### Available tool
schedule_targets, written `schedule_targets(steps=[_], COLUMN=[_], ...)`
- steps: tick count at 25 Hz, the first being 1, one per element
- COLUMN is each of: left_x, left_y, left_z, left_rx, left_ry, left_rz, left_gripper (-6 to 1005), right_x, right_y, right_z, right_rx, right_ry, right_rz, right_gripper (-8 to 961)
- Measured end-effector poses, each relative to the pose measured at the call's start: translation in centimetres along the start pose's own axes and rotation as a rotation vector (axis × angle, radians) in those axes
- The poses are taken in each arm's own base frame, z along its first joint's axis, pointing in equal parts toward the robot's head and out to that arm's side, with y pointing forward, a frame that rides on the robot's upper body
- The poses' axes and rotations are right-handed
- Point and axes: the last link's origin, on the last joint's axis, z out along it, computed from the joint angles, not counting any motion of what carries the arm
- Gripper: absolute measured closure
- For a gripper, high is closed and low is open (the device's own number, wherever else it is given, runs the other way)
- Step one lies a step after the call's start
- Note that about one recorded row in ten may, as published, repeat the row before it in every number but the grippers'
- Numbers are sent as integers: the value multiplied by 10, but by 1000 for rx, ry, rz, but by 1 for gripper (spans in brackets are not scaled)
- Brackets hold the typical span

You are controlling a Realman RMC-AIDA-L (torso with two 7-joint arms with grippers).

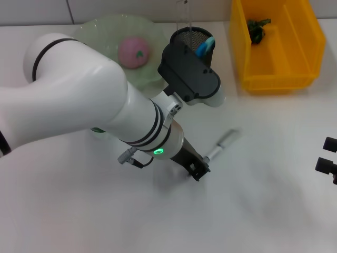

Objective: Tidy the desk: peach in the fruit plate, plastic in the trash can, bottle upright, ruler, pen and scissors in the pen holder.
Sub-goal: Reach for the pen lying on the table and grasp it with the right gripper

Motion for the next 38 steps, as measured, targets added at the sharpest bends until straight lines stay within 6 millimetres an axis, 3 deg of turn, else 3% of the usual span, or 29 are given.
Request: schedule_targets(steps=[12, 18, 32, 38], left_x=[1, 9, 16, 41], left_y=[1, 4, 2, 0], left_z=[-1, -12, -30, -43], left_rx=[11, 10, 52, 47], left_ry=[27, 88, 122, 10], left_rz=[28, 51, 86, 125], left_gripper=[889, 892, 991, 962], right_x=[-1, -2, -6, -7], right_y=[0, -1, -14, -16], right_z=[-1, -6, -38, -42], right_rx=[4, 31, 269, 292], right_ry=[-7, -35, -244, -262], right_rz=[0, 2, 65, 73], right_gripper=[359, 357, 354, 353])
